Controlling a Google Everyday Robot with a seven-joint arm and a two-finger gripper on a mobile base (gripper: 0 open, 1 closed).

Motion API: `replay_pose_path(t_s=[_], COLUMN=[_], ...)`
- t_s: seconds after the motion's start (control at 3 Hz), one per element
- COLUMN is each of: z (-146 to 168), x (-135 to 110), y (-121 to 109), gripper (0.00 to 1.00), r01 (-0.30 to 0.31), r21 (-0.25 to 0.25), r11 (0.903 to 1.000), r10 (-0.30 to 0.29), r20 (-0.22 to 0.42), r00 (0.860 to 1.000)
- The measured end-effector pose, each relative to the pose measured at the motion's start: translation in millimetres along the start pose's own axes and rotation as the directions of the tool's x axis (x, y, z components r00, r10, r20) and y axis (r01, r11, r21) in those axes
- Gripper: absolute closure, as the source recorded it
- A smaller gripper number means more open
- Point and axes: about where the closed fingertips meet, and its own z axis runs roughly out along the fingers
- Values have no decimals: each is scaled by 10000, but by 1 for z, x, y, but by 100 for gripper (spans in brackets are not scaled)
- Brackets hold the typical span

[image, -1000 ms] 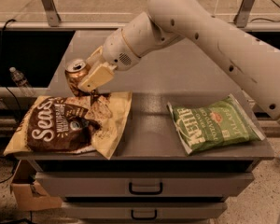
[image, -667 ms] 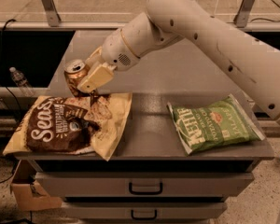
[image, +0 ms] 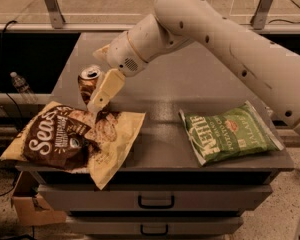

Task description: Move orange can near brown chip bag

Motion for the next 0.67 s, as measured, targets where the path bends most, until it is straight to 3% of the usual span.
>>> replay_pose_path(t_s=[0.33,0.67], z=[0,-27], x=[0,-3], y=[0,5], gripper=[0,0], r01=[1,12], r21=[-1,394], r11=[10000,9992], r10=[-1,10], r20=[0,-543], r00=[10000,9985])
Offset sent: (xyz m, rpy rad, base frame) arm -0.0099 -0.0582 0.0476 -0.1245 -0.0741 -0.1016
